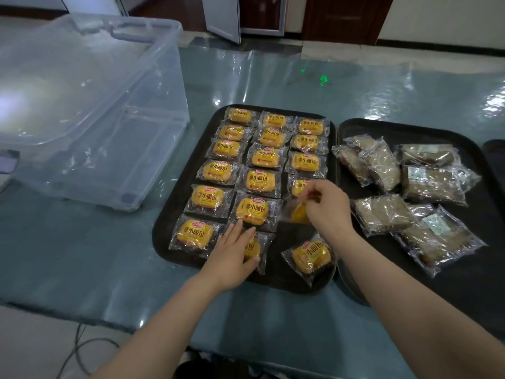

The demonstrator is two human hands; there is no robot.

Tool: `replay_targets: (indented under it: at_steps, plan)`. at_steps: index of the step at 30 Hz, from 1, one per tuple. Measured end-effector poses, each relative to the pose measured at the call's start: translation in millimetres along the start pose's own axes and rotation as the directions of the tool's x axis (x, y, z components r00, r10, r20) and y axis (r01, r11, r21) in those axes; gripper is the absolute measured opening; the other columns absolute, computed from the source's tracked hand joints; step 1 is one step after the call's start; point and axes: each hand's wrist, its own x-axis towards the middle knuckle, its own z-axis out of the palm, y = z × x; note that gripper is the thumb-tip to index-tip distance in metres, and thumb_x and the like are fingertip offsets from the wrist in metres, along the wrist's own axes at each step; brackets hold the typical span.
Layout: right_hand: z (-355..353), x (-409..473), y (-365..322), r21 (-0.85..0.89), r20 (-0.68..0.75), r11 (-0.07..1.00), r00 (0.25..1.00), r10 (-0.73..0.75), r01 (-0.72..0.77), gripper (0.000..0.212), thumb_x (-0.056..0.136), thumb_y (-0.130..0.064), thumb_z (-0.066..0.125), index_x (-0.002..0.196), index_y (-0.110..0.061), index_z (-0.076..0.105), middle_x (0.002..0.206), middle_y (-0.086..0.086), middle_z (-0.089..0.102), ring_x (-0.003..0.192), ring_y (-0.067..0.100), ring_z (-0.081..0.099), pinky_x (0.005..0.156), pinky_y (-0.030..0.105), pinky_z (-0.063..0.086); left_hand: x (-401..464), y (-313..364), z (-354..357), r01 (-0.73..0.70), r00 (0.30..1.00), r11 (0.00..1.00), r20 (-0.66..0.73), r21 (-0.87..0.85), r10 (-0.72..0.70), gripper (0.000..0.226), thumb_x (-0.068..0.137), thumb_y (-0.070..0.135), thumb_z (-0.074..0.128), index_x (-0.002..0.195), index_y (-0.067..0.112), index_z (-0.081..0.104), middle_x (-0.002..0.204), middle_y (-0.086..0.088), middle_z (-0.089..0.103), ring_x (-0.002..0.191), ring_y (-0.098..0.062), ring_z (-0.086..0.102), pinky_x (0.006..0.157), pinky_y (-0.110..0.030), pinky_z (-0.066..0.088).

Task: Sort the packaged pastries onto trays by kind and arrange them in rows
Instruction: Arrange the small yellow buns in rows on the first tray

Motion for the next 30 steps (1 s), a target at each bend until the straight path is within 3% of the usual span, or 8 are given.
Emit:
replay_targets:
  at_steps: [3,7,14,16,21,25,27,30]
  plan:
    - [-1.4,1.6,-11.0,-0.173,0.052,0.966,0.981,-0.186,0.192,0.040,0.076,0.001,0.053,0.059,-0.036,0.052,0.074,-0.018,0.056,0.084,0.009,0.054,0.093,0.048,0.044,3.4,17.3,-13.6,-0.027,0.984,0.995,-0.175,-0.097,0.010,0.069,0.090,0.039,0.057,0.148,0.034,0.019,0.158,0.010,0.007,0.143,-0.010,0.006,0.115,-0.036,0.013]
    - [9.9,1.1,-23.4,-0.152,0.241,0.911,0.908,-0.342,0.384,0.034,0.080,-0.002,0.055,0.070,-0.035,0.056,0.079,-0.016,0.053,0.087,0.010,0.050,0.081,0.033,0.044,15.6,49.3,-32.6,-0.138,0.936,0.976,-0.343,-0.168,0.073,0.058,0.084,0.036,0.065,0.137,0.029,0.043,0.139,0.012,0.046,0.126,-0.009,0.042,0.102,-0.030,0.039]
    - [13.8,4.2,-17.9,0.005,0.171,0.981,0.966,-0.194,0.196,0.031,0.080,-0.016,0.075,0.091,-0.032,0.051,0.094,-0.016,0.051,0.083,0.000,0.053,0.069,0.015,0.042,37.4,69.3,-57.8,-0.037,0.918,0.970,-0.391,-0.241,-0.062,0.009,0.083,0.026,0.068,0.087,0.033,0.063,0.083,0.017,0.062,0.078,-0.002,0.059,0.069,-0.023,0.049]
    - [10.2,4.0,-13.3,0.059,0.173,0.990,0.975,-0.137,0.129,0.037,0.076,-0.025,0.078,0.099,-0.035,0.050,0.096,-0.016,0.054,0.087,0.000,0.056,0.071,0.016,0.046,39.8,69.6,-61.7,-0.021,0.911,0.960,-0.402,-0.280,-0.097,0.014,0.084,0.026,0.068,0.077,0.035,0.060,0.075,0.018,0.061,0.070,0.003,0.057,0.061,-0.019,0.047]
    - [3.5,-2.0,10.9,0.223,0.317,0.962,0.945,0.081,-0.157,0.064,0.074,-0.032,0.080,0.125,-0.038,0.041,0.110,-0.011,0.061,0.098,0.006,0.062,0.082,0.028,0.053,48.3,71.6,-62.4,0.015,0.893,0.822,-0.361,-0.570,-0.267,0.008,0.085,0.021,0.068,0.081,0.027,0.065,0.084,0.009,0.067,0.076,-0.010,0.066,0.070,-0.034,0.057]
    - [-0.8,-2.1,28.9,0.316,0.314,0.901,0.929,0.196,-0.297,0.049,0.076,-0.023,0.079,0.109,-0.043,0.048,0.107,-0.009,0.066,0.092,0.004,0.066,0.081,0.030,0.056,54.8,74.8,-51.8,0.028,0.925,0.725,-0.257,-0.688,-0.280,0.011,0.086,0.013,0.065,0.086,0.024,0.064,0.092,0.005,0.069,0.078,-0.008,0.068,0.075,-0.033,0.058]
    - [-2.1,0.6,37.5,0.207,0.221,0.947,0.955,0.198,-0.244,0.041,0.081,-0.023,0.074,0.101,-0.048,0.047,0.102,-0.015,0.064,0.089,0.002,0.063,0.074,0.024,0.053,58.8,72.5,-43.0,0.023,0.935,0.766,-0.257,-0.642,-0.244,0.012,0.088,0.014,0.062,0.091,0.026,0.062,0.100,0.008,0.067,0.089,-0.007,0.065,0.080,-0.030,0.055]
    - [-3.4,7.1,53.2,-0.028,0.128,0.984,0.976,0.177,-0.175,0.044,0.087,-0.019,0.067,0.123,-0.037,0.051,0.108,-0.015,0.052,0.100,0.008,0.054,0.080,0.024,0.044,63.1,60.5,-29.8,0.044,0.949,0.934,-0.276,-0.354,-0.150,0.030,0.090,0.021,0.060,0.117,0.030,0.055,0.126,0.012,0.052,0.113,-0.006,0.050,0.093,-0.026,0.044]
